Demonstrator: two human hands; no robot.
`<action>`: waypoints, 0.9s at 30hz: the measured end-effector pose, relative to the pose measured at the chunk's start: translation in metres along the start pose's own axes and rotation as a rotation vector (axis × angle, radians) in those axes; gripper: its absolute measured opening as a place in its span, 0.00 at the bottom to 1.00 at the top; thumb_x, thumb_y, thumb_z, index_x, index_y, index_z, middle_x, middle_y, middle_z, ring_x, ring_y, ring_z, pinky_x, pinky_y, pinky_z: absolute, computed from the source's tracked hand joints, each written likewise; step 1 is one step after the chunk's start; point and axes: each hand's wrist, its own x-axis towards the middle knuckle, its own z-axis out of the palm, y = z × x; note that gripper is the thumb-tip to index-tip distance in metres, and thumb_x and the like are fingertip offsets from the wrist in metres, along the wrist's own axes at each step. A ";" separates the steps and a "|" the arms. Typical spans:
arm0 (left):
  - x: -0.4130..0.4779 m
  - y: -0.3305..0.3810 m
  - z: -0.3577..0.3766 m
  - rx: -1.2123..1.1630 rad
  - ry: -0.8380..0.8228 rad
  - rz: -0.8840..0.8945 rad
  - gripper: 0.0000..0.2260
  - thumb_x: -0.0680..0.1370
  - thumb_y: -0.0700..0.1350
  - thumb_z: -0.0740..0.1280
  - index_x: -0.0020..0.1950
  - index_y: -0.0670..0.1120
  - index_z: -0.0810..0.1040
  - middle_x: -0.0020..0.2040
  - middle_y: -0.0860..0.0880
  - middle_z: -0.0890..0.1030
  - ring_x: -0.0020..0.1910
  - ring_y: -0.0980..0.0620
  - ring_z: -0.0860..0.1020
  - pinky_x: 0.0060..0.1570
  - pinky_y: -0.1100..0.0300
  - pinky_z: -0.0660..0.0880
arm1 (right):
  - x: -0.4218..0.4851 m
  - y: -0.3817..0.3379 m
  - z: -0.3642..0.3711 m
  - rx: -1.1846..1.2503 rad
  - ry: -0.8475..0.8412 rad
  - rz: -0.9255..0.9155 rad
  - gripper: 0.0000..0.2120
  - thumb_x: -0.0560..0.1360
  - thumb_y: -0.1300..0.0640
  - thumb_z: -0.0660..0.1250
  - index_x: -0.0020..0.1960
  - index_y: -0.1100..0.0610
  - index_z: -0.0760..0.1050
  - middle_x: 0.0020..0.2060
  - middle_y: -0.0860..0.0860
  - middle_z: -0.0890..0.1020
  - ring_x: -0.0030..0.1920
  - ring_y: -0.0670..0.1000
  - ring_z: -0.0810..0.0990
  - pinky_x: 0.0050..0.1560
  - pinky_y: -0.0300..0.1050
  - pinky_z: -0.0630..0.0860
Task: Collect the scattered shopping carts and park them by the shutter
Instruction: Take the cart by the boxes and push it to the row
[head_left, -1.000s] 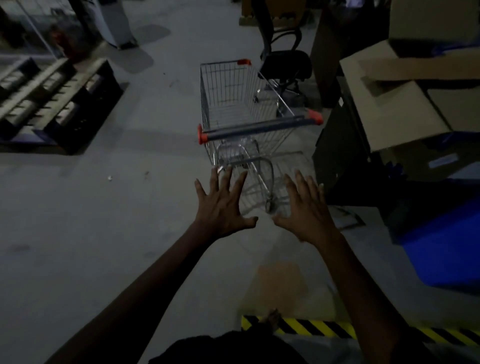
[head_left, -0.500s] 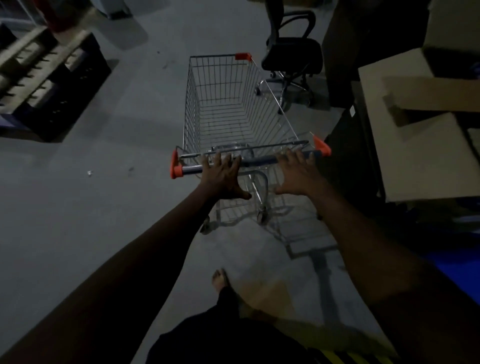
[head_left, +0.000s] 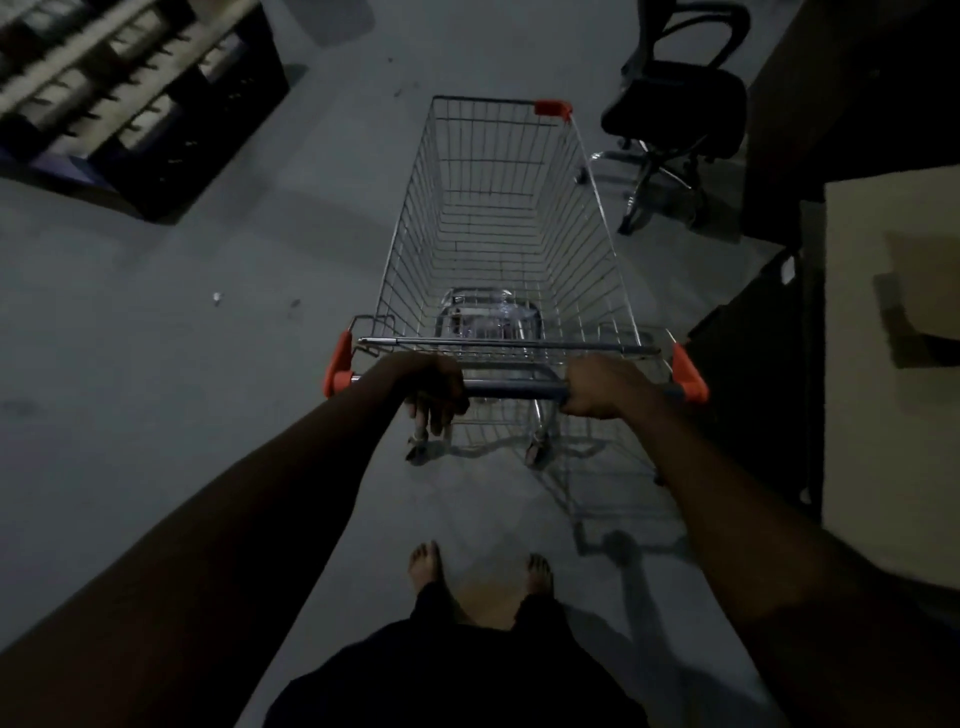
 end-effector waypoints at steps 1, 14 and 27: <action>-0.002 0.002 0.000 0.013 0.071 0.014 0.14 0.79 0.49 0.64 0.38 0.42 0.79 0.28 0.49 0.82 0.25 0.53 0.79 0.31 0.62 0.72 | 0.001 0.001 0.001 -0.016 0.052 0.007 0.13 0.70 0.48 0.68 0.49 0.56 0.79 0.43 0.54 0.82 0.42 0.55 0.81 0.38 0.43 0.74; -0.022 0.007 0.077 0.359 0.943 -0.083 0.11 0.73 0.54 0.67 0.45 0.47 0.80 0.41 0.45 0.80 0.39 0.42 0.80 0.36 0.57 0.68 | -0.021 0.006 0.010 -0.102 0.254 -0.058 0.14 0.71 0.49 0.68 0.53 0.56 0.79 0.50 0.55 0.82 0.50 0.58 0.82 0.49 0.51 0.77; -0.058 -0.050 0.146 0.212 0.997 -0.282 0.12 0.71 0.57 0.69 0.41 0.48 0.79 0.36 0.46 0.81 0.35 0.44 0.80 0.33 0.59 0.65 | -0.024 -0.060 0.008 -0.254 0.220 -0.357 0.14 0.72 0.44 0.66 0.52 0.51 0.81 0.47 0.53 0.83 0.46 0.56 0.83 0.45 0.46 0.75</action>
